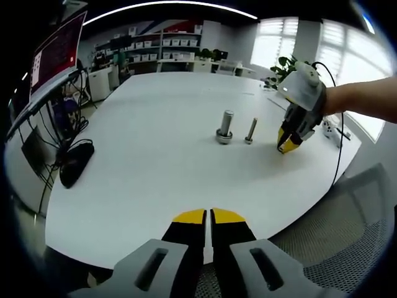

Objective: Place the washer onto the threaded stud by aligning its center hole with the stud, sliding it down to the base, and recovering from edge contact or off-axis alignment until the washer reaches the visible bottom stop.

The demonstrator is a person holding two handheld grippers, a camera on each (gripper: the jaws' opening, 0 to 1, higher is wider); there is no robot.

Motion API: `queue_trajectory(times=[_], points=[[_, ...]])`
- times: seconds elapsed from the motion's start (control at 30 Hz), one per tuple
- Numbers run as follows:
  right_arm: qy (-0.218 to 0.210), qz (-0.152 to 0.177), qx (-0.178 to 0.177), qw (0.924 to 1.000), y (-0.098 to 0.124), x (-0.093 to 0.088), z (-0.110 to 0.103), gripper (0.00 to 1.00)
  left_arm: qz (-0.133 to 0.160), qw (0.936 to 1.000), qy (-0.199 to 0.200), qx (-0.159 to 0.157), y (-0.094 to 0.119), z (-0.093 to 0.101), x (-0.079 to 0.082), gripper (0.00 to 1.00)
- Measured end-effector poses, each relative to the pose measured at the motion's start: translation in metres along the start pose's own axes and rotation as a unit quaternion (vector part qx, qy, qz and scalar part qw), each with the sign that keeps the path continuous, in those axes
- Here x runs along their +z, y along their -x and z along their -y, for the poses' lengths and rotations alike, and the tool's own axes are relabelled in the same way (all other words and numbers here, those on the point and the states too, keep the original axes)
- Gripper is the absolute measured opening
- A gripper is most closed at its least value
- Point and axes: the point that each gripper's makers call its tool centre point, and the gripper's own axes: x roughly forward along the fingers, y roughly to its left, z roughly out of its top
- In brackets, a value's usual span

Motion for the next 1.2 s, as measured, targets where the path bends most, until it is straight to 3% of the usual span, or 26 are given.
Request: queue_trajectory(times=[0.1,0.23,0.87,1.2], points=[[-0.037,0.023,0.004,0.9991,0.000,0.000,0.002,0.15,0.004,1.0000,0.001,0.000,0.000,0.000,0.002,0.00],[-0.054,0.040,0.007,0.9977,0.005,0.004,0.004,0.15,0.004,1.0000,0.000,0.000,0.000,0.000,0.002,0.00],[-0.041,0.126,-0.035,0.9905,0.051,0.072,0.025,0.15,0.006,1.0000,0.002,0.002,0.000,-0.001,0.002,0.00],[-0.026,0.136,-0.037,0.9897,0.055,0.093,0.028,0.15,0.008,1.0000,0.003,0.002,0.000,-0.001,0.003,0.00]])
